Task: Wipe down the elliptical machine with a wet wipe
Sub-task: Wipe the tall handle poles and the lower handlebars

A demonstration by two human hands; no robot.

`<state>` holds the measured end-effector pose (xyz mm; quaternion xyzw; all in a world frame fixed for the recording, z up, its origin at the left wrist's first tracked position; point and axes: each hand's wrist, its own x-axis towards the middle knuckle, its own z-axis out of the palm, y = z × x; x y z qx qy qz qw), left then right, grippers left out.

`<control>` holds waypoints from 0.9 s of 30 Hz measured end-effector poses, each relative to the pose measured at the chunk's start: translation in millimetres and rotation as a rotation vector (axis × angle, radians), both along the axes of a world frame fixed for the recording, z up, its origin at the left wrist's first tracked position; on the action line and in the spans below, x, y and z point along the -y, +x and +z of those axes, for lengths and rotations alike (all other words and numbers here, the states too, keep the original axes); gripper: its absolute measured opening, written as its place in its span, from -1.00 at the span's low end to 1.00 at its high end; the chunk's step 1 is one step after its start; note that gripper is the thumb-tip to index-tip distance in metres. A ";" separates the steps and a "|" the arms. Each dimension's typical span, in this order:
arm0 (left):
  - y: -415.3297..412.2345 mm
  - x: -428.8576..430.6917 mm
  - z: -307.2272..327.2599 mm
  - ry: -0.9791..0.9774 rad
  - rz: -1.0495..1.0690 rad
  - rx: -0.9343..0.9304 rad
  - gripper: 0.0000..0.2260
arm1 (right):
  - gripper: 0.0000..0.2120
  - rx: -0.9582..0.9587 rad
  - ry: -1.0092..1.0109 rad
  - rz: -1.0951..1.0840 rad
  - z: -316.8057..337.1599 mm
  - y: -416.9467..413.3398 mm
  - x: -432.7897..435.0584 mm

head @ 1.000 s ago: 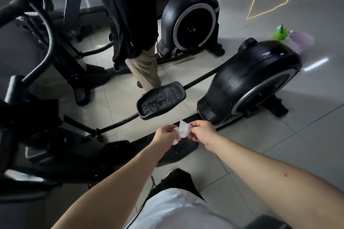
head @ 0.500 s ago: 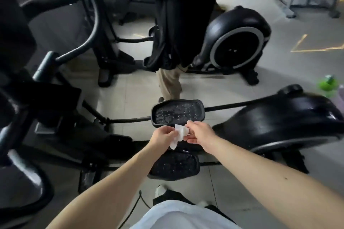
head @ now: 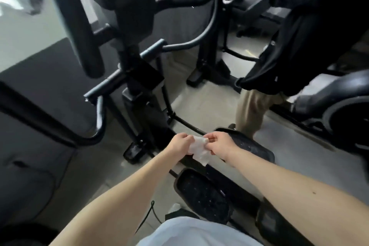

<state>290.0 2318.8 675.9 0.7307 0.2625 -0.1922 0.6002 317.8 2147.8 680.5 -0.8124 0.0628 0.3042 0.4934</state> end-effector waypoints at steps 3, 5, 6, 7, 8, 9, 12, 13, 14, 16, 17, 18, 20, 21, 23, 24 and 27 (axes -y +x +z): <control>-2.7 7.0 17.4 -0.024 0.176 0.032 -0.82 | -0.73 0.044 0.053 0.142 16.2 16.4 7.6; -7.9 16.0 36.3 -0.048 0.300 0.064 -0.91 | -0.73 0.078 0.081 0.196 24.2 24.9 11.3; -10.0 20.8 44.3 -0.052 0.350 0.082 -0.89 | -0.72 0.083 0.090 0.214 30.7 27.8 11.8; -12.3 25.0 51.6 -0.049 0.387 0.107 -0.87 | -0.74 0.073 0.117 0.211 36.5 29.5 12.2; -14.2 28.7 57.7 -0.037 0.420 0.135 -0.86 | -0.81 0.038 0.155 0.190 39.8 31.1 12.2; -16.1 31.5 63.1 -0.018 0.446 0.159 -0.86 | -0.89 -0.018 0.223 0.162 44.7 31.7 11.8; -20.0 33.3 73.4 0.045 0.482 0.206 -0.85 | -0.76 -0.068 0.340 0.225 56.3 33.7 10.5; -20.5 33.1 75.9 0.065 0.482 0.218 -0.84 | -0.80 -0.017 0.335 0.274 59.3 33.5 10.6; -20.5 32.4 78.4 0.079 0.482 0.233 -0.84 | -0.87 0.041 0.321 0.310 62.2 33.1 10.5; -17.6 29.2 82.7 0.095 0.488 0.259 -0.82 | -0.91 0.115 0.293 0.321 67.0 34.3 9.2; -16.1 27.1 84.7 0.098 0.495 0.267 -0.82 | -0.87 0.134 0.291 0.312 70.0 35.2 8.4; -14.6 25.2 86.4 0.089 0.505 0.277 -0.81 | -0.87 0.149 0.292 0.306 72.8 36.8 7.2; -11.6 22.2 91.8 0.041 0.523 0.302 -0.81 | -0.90 0.172 0.315 0.297 80.7 41.6 3.5; -9.6 20.6 95.2 0.015 0.530 0.313 -0.80 | -0.91 0.177 0.328 0.286 83.3 45.3 1.7; -6.5 18.2 102.4 -0.038 0.562 0.335 -0.80 | -0.88 0.200 0.324 0.264 89.5 51.6 -3.1; -5.2 17.8 106.4 -0.063 0.581 0.342 -0.81 | -0.86 0.228 0.303 0.261 91.8 54.2 -5.8; -0.8 19.1 115.0 -0.125 0.605 0.320 -0.80 | -0.86 0.317 0.211 0.222 92.7 60.5 -12.7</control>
